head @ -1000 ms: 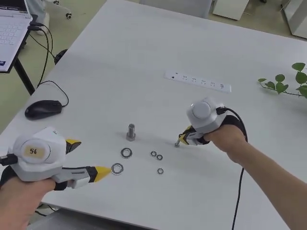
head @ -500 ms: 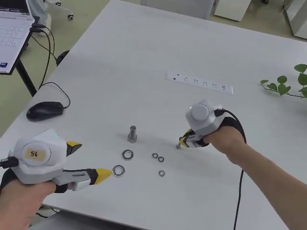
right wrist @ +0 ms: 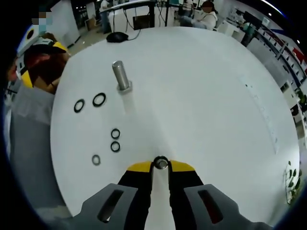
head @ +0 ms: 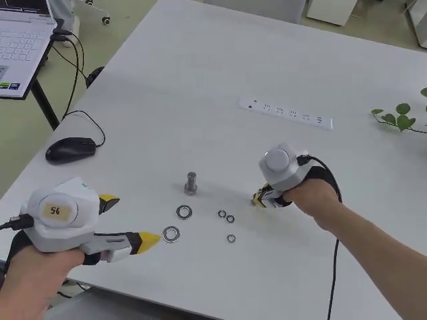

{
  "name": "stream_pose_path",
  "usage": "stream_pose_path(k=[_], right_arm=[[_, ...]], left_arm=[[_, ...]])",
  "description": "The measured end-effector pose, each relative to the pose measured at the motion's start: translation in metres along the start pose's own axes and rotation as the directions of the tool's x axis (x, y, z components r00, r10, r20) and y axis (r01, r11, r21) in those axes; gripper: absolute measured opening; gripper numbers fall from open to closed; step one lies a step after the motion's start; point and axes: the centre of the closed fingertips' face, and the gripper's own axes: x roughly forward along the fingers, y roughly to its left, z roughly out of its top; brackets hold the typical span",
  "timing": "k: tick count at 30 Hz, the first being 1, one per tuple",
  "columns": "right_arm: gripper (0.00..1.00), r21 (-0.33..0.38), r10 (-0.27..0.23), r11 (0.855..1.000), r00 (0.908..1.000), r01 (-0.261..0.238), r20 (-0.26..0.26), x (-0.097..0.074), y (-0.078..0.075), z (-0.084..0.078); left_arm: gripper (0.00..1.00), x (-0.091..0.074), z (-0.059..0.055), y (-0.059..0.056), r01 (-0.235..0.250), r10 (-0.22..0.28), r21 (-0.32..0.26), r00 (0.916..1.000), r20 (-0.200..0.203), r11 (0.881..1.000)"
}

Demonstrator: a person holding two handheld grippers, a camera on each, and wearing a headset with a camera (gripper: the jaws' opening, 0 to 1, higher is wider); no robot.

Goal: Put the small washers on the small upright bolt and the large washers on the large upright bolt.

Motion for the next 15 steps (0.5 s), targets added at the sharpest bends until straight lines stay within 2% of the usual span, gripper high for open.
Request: stream_pose_path(k=[15], right_arm=[[0.14,0.037,-0.003,0.999,1.0,0.003,-0.006,0.016,-0.001,-0.006]], left_arm=[[0.7,0.002,-0.002,0.005,-0.002,0.002,-0.003,1.0,-0.003,1.0]])
